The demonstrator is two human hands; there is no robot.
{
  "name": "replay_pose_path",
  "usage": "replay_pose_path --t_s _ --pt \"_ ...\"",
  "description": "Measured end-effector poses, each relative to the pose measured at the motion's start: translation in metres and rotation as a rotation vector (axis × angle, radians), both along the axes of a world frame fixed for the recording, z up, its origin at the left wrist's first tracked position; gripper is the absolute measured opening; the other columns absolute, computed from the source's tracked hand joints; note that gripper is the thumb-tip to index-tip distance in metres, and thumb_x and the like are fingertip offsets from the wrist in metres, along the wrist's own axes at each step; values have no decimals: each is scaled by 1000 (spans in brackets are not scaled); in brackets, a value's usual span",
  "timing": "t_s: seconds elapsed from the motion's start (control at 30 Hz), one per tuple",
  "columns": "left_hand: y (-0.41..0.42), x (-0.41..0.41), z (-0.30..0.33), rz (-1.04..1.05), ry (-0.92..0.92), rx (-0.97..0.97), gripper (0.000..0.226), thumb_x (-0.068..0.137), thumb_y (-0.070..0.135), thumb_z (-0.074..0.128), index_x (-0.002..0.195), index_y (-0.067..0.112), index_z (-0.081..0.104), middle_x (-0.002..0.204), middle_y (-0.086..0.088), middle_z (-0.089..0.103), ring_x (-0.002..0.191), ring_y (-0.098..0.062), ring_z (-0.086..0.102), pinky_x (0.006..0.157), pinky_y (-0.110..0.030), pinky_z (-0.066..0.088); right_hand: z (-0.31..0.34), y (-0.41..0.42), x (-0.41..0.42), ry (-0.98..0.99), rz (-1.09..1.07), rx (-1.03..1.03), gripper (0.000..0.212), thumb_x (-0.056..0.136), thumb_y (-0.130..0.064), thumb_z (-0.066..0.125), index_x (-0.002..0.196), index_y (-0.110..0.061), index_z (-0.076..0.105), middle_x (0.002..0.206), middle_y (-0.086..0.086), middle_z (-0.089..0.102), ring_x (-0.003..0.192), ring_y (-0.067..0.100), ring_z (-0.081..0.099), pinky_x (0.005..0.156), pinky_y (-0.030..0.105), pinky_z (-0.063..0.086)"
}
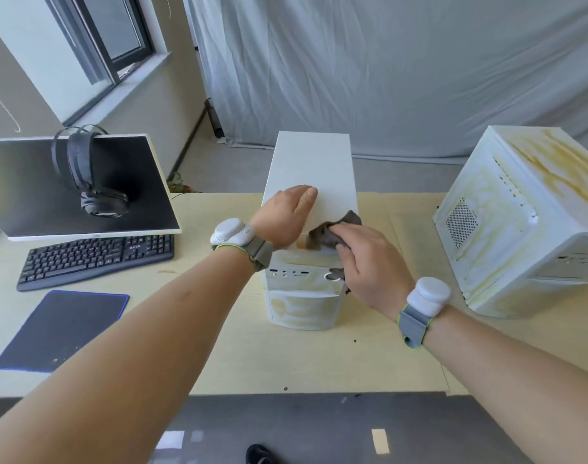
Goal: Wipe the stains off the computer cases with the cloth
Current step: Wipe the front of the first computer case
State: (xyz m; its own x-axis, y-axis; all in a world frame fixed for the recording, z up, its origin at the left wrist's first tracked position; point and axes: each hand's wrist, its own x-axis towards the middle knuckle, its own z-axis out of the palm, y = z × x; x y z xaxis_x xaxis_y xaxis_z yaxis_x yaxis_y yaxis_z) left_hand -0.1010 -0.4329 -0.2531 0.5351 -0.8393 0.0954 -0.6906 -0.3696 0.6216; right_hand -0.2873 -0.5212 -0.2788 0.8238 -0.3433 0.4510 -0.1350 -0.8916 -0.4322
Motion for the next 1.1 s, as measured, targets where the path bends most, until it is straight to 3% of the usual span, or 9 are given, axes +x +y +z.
replay_pose_path --t_s 0.1,0.2,0.27,0.33,0.53,0.73,0.93,1.03,1.1 --pt "-2 0 -4 -38 -173 73 63 106 49 19 113 3 62 123 -14 61 115 -30 51 102 -35 33 -4 6 -15 -97 -98 225 25 100 -9 45 118 -9 63 105 4 65 96 21 51 82 31 39" --pt "-7 -1 -13 -12 -289 139 51 107 47 25 117 12 61 130 -6 57 123 -31 49 107 -37 34 -8 14 -26 -90 -291 555 13 102 -15 44 101 -10 55 93 7 57 83 22 50 67 33 36" --pt "-8 -3 -14 9 -315 159 48 107 47 27 128 15 57 141 -5 53 131 -30 45 113 -38 32 -10 22 -32 -29 -411 857 10 102 -20 47 106 -11 50 93 6 58 76 20 53 58 32 38" --pt "-9 -2 -14 26 -331 163 49 107 47 29 136 15 54 148 -5 48 136 -29 42 116 -37 29 -18 27 -35 10 -469 993 17 99 -25 54 111 -14 48 95 4 60 79 17 58 57 30 41" --pt "-8 -1 -14 18 -356 174 52 106 50 28 139 17 51 150 -2 46 138 -27 39 116 -38 29 -32 43 -17 -129 -562 968 21 91 -31 67 101 -15 57 88 0 63 79 20 63 66 37 55" --pt "-6 4 -17 -17 -366 182 53 107 50 26 141 15 50 153 -4 43 142 -27 35 119 -36 24 -36 68 27 -269 -715 961 25 88 -29 73 88 -9 58 76 -2 60 66 14 55 53 22 37" --pt "-10 11 -19 -47 -353 161 54 106 52 24 136 18 52 153 -3 43 142 -27 35 118 -37 25 -43 82 51 -328 -739 1011 29 83 -27 76 70 -9 57 62 -3 54 55 13 46 53 26 36" --pt "-10 14 -22 -70 -349 150 45 106 45 27 122 16 57 144 -3 50 133 -29 42 110 -38 32 -44 67 32 -434 -838 1043 26 82 -27 75 73 -9 58 62 -3 50 49 8 43 49 21 37" --pt "-8 19 -19 -85 -380 152 30 105 32 32 109 13 55 128 -5 57 120 -32 50 94 -37 38 -42 61 27 -475 -881 1013 25 82 -27 74 75 -10 57 64 -3 49 49 9 41 48 20 37"
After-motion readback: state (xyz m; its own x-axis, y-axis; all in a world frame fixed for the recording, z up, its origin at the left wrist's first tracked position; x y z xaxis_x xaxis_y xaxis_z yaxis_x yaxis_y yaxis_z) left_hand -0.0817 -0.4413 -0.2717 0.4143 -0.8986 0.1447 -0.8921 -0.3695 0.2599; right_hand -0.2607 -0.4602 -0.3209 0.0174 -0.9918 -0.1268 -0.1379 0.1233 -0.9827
